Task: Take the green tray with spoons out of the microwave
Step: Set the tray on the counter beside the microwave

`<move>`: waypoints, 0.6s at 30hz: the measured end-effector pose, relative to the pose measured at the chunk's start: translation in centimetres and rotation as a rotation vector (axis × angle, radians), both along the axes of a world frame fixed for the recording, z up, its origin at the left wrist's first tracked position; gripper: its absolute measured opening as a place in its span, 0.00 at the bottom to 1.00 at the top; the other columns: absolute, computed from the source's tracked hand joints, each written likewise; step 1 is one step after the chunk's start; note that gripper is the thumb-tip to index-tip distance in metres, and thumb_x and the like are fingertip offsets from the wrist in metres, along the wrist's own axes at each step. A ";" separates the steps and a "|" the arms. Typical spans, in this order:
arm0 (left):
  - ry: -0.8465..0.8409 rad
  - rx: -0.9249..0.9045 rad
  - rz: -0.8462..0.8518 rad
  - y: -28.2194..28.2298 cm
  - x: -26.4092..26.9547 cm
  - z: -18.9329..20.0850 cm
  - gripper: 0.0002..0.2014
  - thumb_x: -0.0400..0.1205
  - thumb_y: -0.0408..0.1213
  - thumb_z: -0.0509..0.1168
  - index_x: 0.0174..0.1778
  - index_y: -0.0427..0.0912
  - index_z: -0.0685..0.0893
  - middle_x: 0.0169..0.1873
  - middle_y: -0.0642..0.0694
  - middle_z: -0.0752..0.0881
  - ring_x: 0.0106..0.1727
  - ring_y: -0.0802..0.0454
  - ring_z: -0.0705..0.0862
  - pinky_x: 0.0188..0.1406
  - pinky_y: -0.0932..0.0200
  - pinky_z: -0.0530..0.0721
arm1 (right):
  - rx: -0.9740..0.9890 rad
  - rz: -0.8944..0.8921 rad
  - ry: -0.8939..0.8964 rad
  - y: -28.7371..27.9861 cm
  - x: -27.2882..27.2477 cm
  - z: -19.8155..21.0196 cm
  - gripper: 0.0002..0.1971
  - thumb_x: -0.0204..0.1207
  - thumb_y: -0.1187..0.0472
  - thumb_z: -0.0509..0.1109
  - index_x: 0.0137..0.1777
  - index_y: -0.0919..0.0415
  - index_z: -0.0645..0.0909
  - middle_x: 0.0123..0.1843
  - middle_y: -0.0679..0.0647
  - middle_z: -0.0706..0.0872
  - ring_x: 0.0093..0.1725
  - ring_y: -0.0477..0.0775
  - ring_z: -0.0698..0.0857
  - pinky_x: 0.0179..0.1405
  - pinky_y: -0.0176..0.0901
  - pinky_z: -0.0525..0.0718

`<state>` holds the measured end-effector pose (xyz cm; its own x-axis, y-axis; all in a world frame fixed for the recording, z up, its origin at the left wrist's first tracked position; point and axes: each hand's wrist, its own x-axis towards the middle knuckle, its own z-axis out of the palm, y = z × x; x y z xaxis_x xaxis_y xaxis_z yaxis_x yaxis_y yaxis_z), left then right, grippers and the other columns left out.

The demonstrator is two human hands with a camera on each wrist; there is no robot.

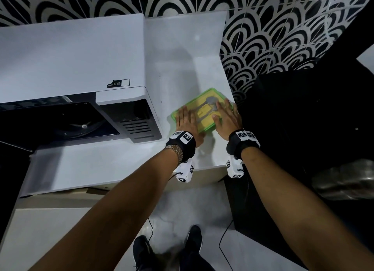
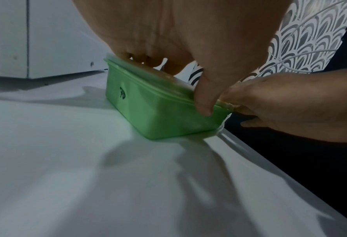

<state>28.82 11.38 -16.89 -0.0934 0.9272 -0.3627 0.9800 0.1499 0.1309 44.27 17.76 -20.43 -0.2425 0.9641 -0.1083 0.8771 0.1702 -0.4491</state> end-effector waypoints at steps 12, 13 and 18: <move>-0.189 0.154 -0.058 -4.3 -1.6 0.2 0.58 0.73 0.60 0.68 0.86 0.40 0.37 0.85 0.37 0.33 0.85 0.37 0.32 0.85 0.38 0.37 | 0.233 -0.021 0.066 -4.7 -1.8 1.6 0.34 0.84 0.47 0.66 0.86 0.59 0.65 0.90 0.65 0.56 0.90 0.67 0.51 0.85 0.75 0.48; -0.193 0.158 -0.064 -5.0 -1.8 0.1 0.58 0.73 0.59 0.68 0.86 0.40 0.37 0.85 0.38 0.34 0.85 0.37 0.32 0.85 0.38 0.37 | 0.253 -0.013 0.070 -5.4 -2.1 1.6 0.33 0.83 0.47 0.67 0.85 0.59 0.67 0.90 0.65 0.58 0.90 0.66 0.53 0.84 0.75 0.51; -0.186 0.157 -0.082 -9.2 -4.2 0.0 0.56 0.73 0.56 0.69 0.86 0.38 0.40 0.86 0.36 0.37 0.86 0.38 0.33 0.85 0.42 0.36 | 0.328 0.046 0.119 -9.7 -4.5 1.8 0.26 0.77 0.51 0.69 0.72 0.65 0.81 0.81 0.71 0.74 0.81 0.72 0.71 0.76 0.72 0.70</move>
